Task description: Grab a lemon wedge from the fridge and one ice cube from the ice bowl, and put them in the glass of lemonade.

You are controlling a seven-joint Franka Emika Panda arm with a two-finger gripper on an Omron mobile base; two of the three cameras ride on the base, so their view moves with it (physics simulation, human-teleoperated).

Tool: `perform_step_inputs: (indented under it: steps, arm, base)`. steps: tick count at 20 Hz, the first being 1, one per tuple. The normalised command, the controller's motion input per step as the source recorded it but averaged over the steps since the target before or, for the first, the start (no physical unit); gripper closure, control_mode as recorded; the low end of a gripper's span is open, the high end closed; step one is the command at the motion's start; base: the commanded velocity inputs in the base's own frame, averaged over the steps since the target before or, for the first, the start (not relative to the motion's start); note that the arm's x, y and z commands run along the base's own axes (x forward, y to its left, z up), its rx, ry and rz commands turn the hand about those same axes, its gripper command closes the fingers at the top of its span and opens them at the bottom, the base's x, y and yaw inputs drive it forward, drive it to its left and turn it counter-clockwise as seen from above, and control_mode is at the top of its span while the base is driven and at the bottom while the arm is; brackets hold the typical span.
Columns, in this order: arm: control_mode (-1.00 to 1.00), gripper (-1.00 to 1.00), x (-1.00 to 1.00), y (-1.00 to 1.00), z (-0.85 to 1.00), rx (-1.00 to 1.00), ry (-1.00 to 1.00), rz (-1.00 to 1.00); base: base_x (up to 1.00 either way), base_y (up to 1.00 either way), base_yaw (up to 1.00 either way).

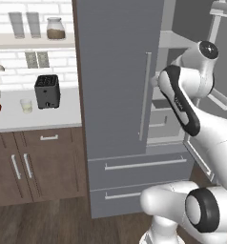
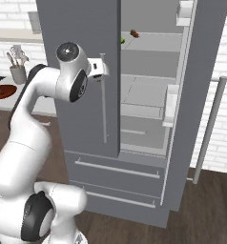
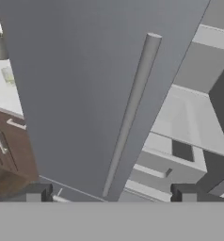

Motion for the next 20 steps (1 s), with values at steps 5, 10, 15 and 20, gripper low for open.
perform_step_inputs:
  steps: [5,10,15,20]
  arm:
    - [-1.0,-1.0,0.48,0.04,-0.06,-0.01,0.08,-0.03]
    - [-1.0,-1.0,0.86,0.0,-0.09,0.05,0.11,-0.12]
    - [-1.0,-1.0,0.61,0.0,-0.28,0.01,0.0,-0.07]
    - [-1.0,-1.0,0.36,0.0,-0.33,0.0,0.0,-0.01]
  base:
    - [0.0,0.0,0.0]
    - [0.0,0.0,0.0]
    - [0.0,0.0,0.0]
    - [0.0,0.0,0.0]
